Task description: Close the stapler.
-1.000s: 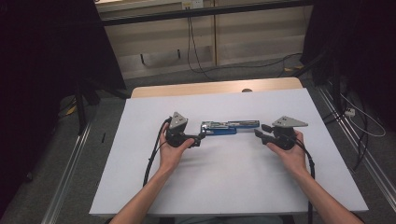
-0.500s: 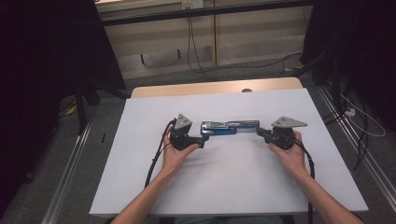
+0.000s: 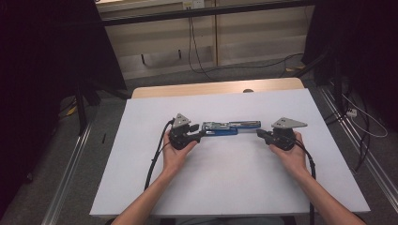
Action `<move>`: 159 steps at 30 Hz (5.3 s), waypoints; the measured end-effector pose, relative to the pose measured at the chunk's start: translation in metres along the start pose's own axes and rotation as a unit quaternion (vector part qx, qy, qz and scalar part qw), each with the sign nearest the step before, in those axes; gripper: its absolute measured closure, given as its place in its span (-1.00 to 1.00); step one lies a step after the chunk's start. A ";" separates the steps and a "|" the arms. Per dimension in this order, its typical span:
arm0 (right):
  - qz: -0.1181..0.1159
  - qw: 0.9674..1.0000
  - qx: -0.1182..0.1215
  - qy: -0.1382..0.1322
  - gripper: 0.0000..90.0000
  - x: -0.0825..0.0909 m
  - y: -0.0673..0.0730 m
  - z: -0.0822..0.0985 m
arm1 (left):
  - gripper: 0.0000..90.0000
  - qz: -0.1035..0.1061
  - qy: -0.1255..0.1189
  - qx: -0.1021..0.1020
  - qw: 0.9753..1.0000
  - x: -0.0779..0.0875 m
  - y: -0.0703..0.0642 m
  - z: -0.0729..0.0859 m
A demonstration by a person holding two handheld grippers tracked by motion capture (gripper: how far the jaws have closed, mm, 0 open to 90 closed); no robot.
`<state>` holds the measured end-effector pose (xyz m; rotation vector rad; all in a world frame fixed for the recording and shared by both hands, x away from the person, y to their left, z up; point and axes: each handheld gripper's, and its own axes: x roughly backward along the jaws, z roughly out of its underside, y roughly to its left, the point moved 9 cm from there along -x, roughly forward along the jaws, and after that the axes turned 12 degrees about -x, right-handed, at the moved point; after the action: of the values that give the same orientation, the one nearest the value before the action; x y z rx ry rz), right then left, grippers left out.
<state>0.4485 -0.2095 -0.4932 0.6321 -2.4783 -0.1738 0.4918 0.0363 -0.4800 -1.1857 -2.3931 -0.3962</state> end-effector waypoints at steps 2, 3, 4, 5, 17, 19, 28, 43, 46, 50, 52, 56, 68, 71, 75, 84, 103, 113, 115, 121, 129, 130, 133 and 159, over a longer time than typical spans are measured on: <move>-0.001 1.000 0.000 0.001 1.00 0.000 0.000 0.000 | 0.47 -0.002 0.002 -0.005 1.000 0.000 0.001 0.000; -0.001 1.000 -0.002 0.001 1.00 0.000 0.000 0.000 | 0.57 -0.006 0.006 -0.010 1.000 0.000 0.002 0.001; -0.001 1.000 -0.003 0.001 1.00 0.000 0.000 0.000 | 0.67 -0.007 0.008 -0.016 1.000 0.000 0.002 0.001; -0.002 1.000 -0.003 0.001 1.00 0.000 0.000 0.000 | 0.72 -0.009 0.010 -0.023 1.000 -0.001 0.002 0.002; -0.009 1.000 -0.005 0.013 1.00 -0.003 0.002 0.003 | 1.00 -0.001 0.023 -0.054 0.998 -0.012 -0.001 -0.009; -0.008 1.000 -0.006 0.013 1.00 -0.003 0.002 0.003 | 1.00 0.001 0.027 -0.052 0.998 -0.017 -0.001 -0.010; -0.005 1.000 -0.007 0.013 1.00 -0.003 0.000 0.003 | 1.00 0.009 0.047 -0.047 0.998 -0.029 -0.004 -0.003; -0.002 1.000 -0.003 0.018 1.00 -0.004 0.001 0.004 | 1.00 0.000 0.060 -0.066 0.996 -0.036 -0.002 0.005; 0.002 1.000 -0.005 0.023 1.00 -0.004 0.000 0.005 | 1.00 -0.002 0.060 -0.068 0.996 -0.037 -0.001 0.005; 0.003 1.000 -0.004 0.030 1.00 -0.007 -0.002 0.006 | 1.00 0.003 0.057 -0.060 0.997 -0.037 -0.001 0.005; 0.006 0.999 -0.004 0.033 1.00 -0.008 -0.003 0.006 | 1.00 0.001 0.057 -0.061 0.996 -0.037 -0.001 0.005; 0.008 0.999 -0.006 0.039 1.00 -0.011 -0.005 0.005 | 1.00 0.006 0.055 -0.057 0.997 -0.037 -0.001 0.005; 0.026 0.996 0.008 0.086 1.00 -0.018 -0.008 0.011 | 1.00 0.010 0.054 -0.051 0.997 -0.037 0.000 0.005; 0.029 0.995 0.007 0.096 1.00 -0.021 -0.010 0.014 | 1.00 0.009 0.054 -0.052 0.997 -0.037 0.000 0.005; 0.035 0.994 0.007 0.103 1.00 -0.023 -0.012 0.011 | 1.00 0.008 0.054 -0.053 0.997 -0.037 0.000 0.005; 0.043 0.994 -0.004 0.104 1.00 -0.029 -0.013 0.008 | 1.00 0.005 0.051 -0.054 0.997 -0.037 -0.001 0.005; 0.048 0.994 -0.018 0.096 1.00 -0.035 -0.016 0.004 | 1.00 0.007 0.050 -0.053 0.997 -0.038 -0.001 0.005; 0.046 0.995 -0.014 0.092 1.00 -0.036 -0.017 0.004 | 1.00 0.007 0.049 -0.053 0.997 -0.038 -0.001 0.005; 0.046 0.995 -0.015 0.092 1.00 -0.036 -0.017 0.004 | 1.00 0.007 0.050 -0.051 0.997 -0.038 -0.002 0.005; 0.046 0.995 -0.013 0.091 1.00 -0.037 -0.017 0.003 | 1.00 0.006 0.050 -0.054 0.997 -0.038 -0.001 0.005; 0.048 0.995 -0.013 0.091 1.00 -0.037 -0.017 0.003 | 1.00 0.007 0.049 -0.053 0.997 -0.038 -0.001 0.005; 0.048 0.995 -0.012 0.091 1.00 -0.037 -0.017 0.003 | 1.00 0.007 0.048 -0.052 0.997 -0.038 -0.001 0.005; 0.051 0.995 -0.008 0.091 1.00 -0.037 -0.017 0.003 | 1.00 0.007 0.048 -0.053 0.997 -0.038 -0.001 0.005; 0.040 0.996 -0.009 0.073 1.00 -0.038 -0.013 -0.001 | 1.00 0.009 0.046 -0.050 0.998 -0.038 -0.002 0.005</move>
<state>0.4822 -0.2028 -0.5148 0.5174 -2.3542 -0.1140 0.5094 0.0113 -0.5040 -1.2043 -2.3066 -0.5588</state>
